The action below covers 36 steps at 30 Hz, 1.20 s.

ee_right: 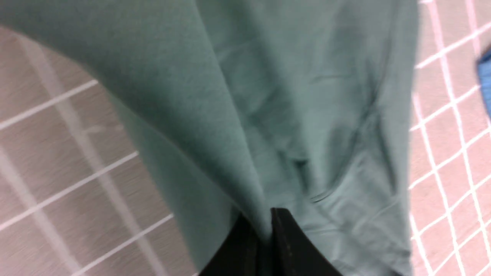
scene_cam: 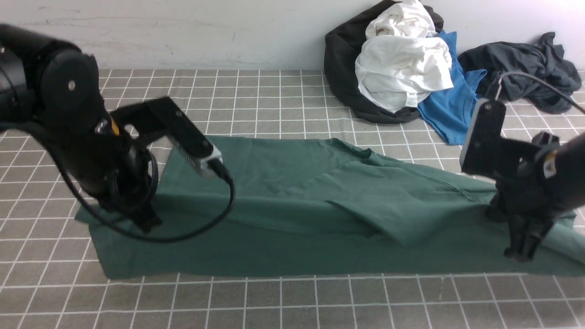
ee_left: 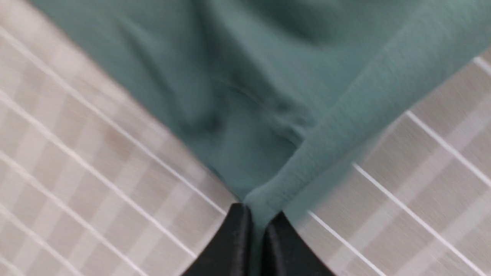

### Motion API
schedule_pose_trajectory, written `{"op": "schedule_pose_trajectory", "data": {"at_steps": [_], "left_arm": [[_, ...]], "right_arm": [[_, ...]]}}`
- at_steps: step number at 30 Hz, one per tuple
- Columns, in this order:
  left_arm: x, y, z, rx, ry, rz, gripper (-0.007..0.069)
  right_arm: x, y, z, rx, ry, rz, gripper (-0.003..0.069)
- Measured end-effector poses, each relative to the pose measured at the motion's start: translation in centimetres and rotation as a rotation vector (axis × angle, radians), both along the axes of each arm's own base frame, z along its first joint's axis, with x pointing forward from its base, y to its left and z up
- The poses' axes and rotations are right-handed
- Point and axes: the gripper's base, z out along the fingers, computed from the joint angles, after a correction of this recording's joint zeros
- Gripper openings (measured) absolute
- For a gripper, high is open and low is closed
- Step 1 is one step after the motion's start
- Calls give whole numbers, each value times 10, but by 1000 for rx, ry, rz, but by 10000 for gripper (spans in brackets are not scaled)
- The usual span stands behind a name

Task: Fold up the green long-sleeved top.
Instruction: Use both arms to drag the lower edge of the fabric forward and fold it over the upper edge

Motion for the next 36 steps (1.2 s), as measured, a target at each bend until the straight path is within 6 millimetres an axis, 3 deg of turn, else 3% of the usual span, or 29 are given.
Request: {"op": "schedule_pose_trajectory", "data": {"at_steps": [4,5,6,12,16,21,24,27,29,30,33,36], "left_arm": [[56,0,11,5,-51,-15,13],[59,0,11,6,-53,-17,13],[74,0,12,8,-64,-15,13],[133,-2,-18,22,-52,1,13],[156,-3,-39,33,-59,4,13],[171,-4,-57,39,-90,0,17],[178,-5,-67,40,-120,-4,60],[182,-4,-71,34,-133,9,121],[184,0,-72,13,-142,65,198],[184,0,-73,14,-142,66,198],[187,9,-62,-23,-143,206,321],[185,11,-49,-37,-109,294,377]], "right_arm": [[57,-5,-1,57,55,-63,8],[58,-6,2,62,49,-65,8],[75,-6,-3,77,69,-80,8],[131,-5,-21,108,81,-116,8],[149,-3,-39,110,96,-128,8],[161,-4,-63,124,97,-164,23],[169,-8,-77,157,77,-226,86],[174,-12,-78,195,44,-291,161],[177,-15,-76,228,13,-352,253],[177,-15,-75,233,10,-359,260],[176,-16,-65,285,-7,-451,371],[169,-9,-53,318,13,-481,412]]}}
